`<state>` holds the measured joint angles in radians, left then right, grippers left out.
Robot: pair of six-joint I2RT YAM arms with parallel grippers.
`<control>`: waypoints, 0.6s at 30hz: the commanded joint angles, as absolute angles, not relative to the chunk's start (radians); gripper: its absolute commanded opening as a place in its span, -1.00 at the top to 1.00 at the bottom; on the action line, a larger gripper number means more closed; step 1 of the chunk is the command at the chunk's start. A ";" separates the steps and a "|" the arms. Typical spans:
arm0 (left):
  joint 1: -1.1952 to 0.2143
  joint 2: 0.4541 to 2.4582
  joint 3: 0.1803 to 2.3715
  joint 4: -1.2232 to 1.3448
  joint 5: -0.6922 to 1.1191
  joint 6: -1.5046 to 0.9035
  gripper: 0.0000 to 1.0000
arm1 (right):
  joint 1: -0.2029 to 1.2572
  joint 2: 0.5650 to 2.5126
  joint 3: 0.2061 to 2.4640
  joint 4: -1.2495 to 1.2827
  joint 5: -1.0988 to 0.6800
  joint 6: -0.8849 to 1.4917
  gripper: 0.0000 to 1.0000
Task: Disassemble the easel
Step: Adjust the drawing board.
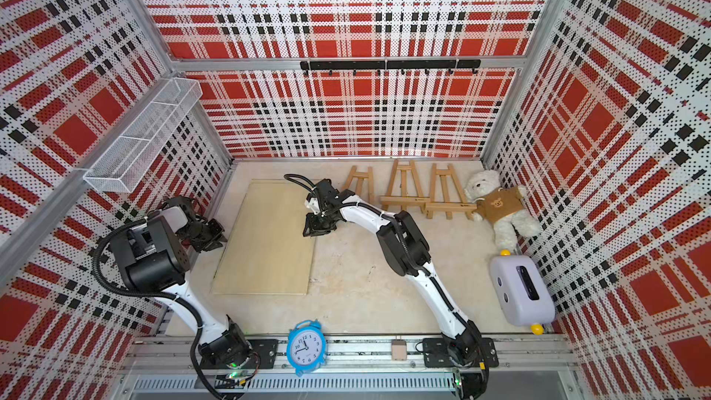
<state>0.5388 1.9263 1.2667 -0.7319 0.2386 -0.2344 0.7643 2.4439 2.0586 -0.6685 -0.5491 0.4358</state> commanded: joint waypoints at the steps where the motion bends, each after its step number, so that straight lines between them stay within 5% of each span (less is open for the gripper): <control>1: 0.532 1.943 1.292 -0.747 0.253 -0.230 0.50 | 0.759 2.379 1.996 -0.666 -0.496 0.413 0.39; 18: 0.517 1.928 1.298 -0.748 0.245 -0.249 0.50 | 0.759 2.345 1.883 -0.655 -0.524 0.393 0.55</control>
<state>0.5323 1.9270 1.2694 -0.7319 0.2348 -0.2398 0.7612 2.3680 1.8957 -0.6651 -0.5251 0.4072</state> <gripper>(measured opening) 0.250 0.226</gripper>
